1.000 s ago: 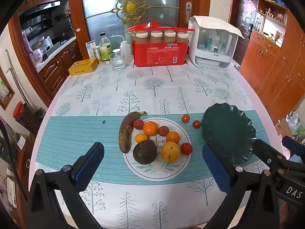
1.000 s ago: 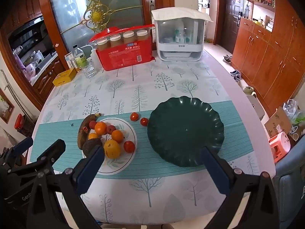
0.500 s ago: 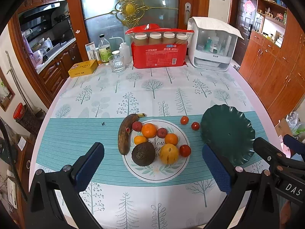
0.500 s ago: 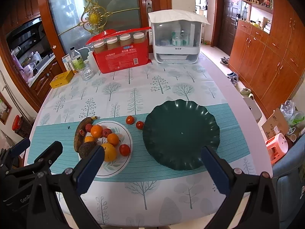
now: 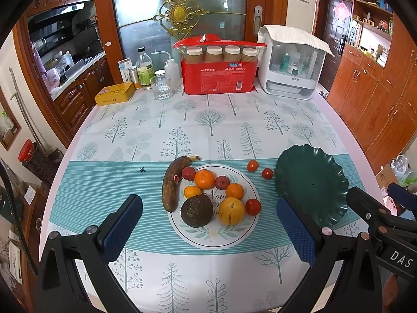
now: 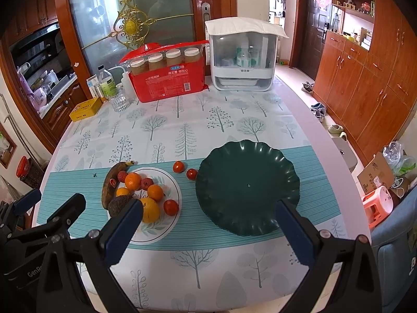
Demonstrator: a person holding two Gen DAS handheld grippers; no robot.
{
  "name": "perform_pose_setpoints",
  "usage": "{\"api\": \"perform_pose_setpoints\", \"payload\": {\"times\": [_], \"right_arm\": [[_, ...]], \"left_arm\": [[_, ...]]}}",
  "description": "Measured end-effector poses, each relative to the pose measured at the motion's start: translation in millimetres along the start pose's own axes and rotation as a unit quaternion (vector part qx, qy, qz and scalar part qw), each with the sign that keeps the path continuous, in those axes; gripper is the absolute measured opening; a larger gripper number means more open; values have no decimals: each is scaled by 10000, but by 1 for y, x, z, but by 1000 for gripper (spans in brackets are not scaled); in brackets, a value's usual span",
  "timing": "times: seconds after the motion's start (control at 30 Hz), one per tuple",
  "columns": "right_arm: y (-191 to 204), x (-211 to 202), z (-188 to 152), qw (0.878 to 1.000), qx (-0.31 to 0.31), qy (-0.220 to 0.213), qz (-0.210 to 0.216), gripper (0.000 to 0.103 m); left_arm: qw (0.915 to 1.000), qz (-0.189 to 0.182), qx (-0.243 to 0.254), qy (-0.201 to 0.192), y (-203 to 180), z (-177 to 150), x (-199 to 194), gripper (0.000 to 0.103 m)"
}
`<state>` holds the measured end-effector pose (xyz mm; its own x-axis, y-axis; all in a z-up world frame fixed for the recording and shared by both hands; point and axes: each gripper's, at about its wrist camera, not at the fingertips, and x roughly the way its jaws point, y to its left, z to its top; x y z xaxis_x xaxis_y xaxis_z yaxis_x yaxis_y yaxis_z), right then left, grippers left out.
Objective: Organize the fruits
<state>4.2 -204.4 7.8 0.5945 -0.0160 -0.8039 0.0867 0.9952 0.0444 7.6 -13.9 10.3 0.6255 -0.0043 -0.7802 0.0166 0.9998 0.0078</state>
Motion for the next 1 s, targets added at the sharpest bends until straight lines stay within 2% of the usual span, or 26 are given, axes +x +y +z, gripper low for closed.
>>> {"api": "perform_pose_setpoints", "payload": {"times": [0.67, 1.0], "right_arm": [[13, -8, 10, 9999, -53, -121, -58, 102], [34, -8, 7, 9999, -12, -124, -65, 101]], "left_arm": [[10000, -50, -32, -70, 5, 8, -8, 102], [9999, -82, -7, -126, 37, 11, -8, 102]]}}
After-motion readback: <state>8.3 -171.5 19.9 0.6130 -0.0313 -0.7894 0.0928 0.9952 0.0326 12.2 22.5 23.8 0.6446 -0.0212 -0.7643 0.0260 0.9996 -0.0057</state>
